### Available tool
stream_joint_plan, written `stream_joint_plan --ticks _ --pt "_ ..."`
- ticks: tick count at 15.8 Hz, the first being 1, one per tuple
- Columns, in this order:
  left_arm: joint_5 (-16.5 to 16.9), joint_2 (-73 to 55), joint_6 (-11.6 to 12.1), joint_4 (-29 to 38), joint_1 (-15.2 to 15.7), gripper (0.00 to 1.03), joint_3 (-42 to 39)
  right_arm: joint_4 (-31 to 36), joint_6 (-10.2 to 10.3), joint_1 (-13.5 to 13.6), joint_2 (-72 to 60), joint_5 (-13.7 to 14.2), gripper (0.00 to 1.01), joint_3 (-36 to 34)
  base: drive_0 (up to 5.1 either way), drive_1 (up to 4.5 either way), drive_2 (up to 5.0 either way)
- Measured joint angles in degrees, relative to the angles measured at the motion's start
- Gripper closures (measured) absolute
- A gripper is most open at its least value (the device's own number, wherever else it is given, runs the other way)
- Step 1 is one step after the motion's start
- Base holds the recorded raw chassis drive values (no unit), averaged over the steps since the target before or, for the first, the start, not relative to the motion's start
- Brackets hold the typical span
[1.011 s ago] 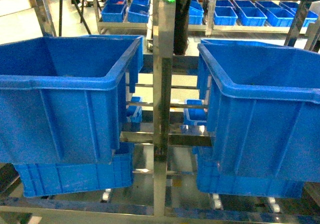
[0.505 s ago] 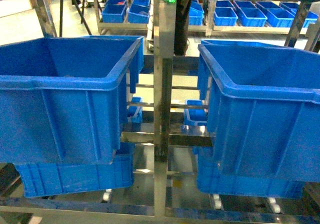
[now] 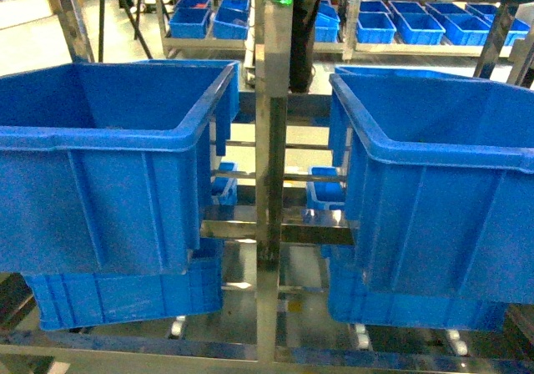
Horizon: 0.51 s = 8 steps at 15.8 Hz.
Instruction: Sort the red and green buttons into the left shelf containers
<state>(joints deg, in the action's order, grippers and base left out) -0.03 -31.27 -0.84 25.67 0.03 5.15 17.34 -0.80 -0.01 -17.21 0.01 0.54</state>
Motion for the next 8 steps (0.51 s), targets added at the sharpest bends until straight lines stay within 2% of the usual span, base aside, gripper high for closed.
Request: stream_joint_plan --ticks 6,7,8 --pt "0.0 9.0 0.0 -5.9 0.0 1.01 -2.7 -6.4 0.0 0.0 6.3 0.0 0.99 0.0 0.0 0.00 0.0" --pt "0.0 10.1 0.0 -4.2 0.0 1.01 -4.1 -7.3 0.0 0.0 7.3 0.0 0.99 0.0 0.0 0.00 0.0" --pt "0.0 10.8 0.0 -5.7 0.0 1.01 -4.4 -9.2 0.0 0.0 8.4 0.0 0.99 0.0 0.0 0.00 0.0"
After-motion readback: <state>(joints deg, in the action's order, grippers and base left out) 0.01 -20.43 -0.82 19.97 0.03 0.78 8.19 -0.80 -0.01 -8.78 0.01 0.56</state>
